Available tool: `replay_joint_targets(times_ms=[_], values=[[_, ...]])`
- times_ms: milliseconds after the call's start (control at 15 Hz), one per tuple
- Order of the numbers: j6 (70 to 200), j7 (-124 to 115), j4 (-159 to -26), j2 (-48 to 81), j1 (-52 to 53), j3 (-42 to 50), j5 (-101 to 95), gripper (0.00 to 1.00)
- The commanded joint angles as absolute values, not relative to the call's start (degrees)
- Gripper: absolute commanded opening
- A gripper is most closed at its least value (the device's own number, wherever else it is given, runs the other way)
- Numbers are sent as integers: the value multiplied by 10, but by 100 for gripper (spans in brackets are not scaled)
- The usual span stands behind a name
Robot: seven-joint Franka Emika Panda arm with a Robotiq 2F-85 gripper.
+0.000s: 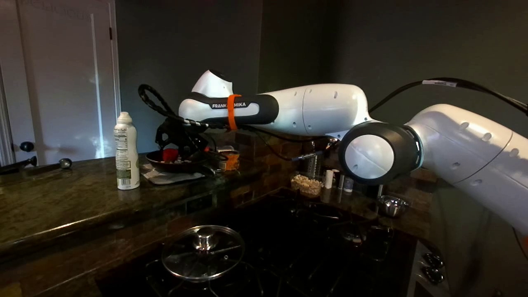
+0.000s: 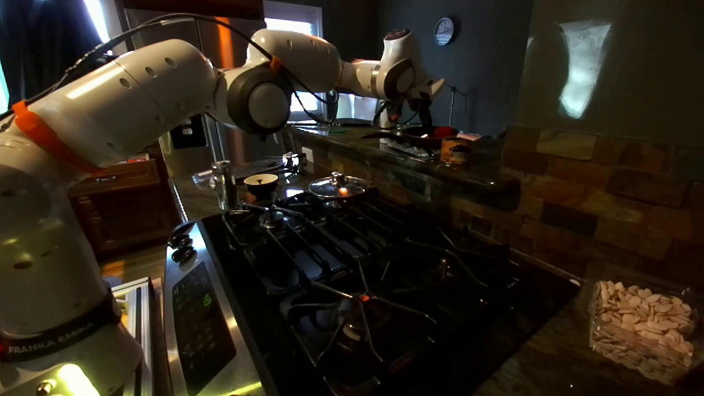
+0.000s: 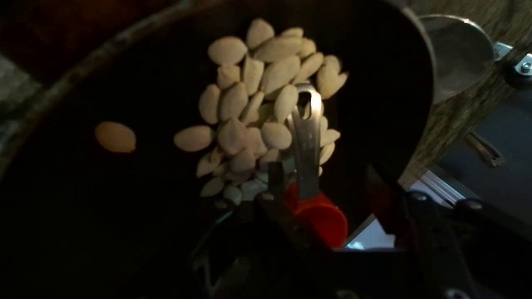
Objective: Move the orange block to the bowl
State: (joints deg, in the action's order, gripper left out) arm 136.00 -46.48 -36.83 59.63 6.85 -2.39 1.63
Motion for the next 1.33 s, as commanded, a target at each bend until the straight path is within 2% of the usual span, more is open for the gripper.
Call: replay_joint_targets(times_ms=[0, 200, 267, 400, 467, 867, 1267], values=[[1353, -466, -367, 601, 76, -20, 11, 26], [1352, -468, -367, 603, 78, -18, 9, 2], [1352, -468, -367, 604, 79, -18, 10, 0], [1353, -474, -367, 605, 79, -16, 9, 3], [1355, -476, -366, 605, 79, -14, 8, 0], [1378, -480, -370, 581, 71, -16, 18, 1], [1366, -450, -410, 499, 42, -77, 82, 1]])
